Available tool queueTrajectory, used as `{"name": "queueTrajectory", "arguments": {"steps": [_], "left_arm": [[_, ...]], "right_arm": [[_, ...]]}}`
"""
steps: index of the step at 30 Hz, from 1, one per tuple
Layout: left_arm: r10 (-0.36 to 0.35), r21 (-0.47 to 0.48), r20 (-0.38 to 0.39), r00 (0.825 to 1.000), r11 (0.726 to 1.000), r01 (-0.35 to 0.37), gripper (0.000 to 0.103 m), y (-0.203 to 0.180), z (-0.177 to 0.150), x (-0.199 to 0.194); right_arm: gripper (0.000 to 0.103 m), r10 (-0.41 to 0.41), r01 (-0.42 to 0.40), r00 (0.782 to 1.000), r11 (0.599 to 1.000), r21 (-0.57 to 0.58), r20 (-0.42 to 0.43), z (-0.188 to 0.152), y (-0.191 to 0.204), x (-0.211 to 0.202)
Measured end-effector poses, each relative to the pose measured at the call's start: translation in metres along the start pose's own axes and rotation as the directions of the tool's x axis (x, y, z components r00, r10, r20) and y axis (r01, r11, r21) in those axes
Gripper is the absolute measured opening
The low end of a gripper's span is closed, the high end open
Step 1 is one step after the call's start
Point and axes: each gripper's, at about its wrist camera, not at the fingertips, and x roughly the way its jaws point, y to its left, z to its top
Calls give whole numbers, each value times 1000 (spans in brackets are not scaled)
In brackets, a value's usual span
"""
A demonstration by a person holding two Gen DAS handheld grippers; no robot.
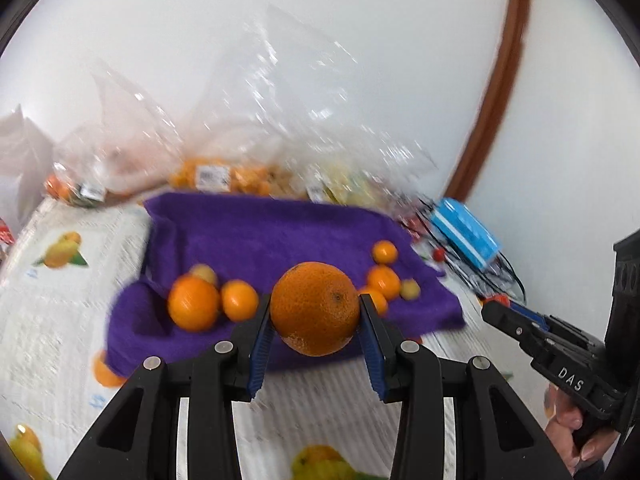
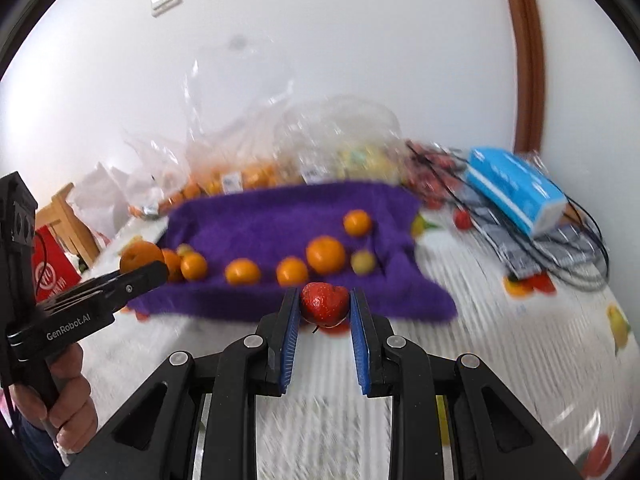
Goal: Organize fruits
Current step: 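Carry the strawberry and orange over the towel and open both tools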
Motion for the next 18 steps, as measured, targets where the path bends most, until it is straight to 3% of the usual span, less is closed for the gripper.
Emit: {"name": "queueTrajectory", "arguments": {"steps": [5,12,18], "left_arm": [[93,-29,25,995,995,-92,38,14,22,8],[144,-98,26,989,985,-141,38,32,40,37],[183,-143,11,983,973,-180,38,47,27,65]], "right_arm": [[25,29,-29,1000,1000,-1,7,22,8,23],[25,74,-74,997,997,13,26,57,14,53],[25,97,-98,995,995,17,12,60,20,88]]}}
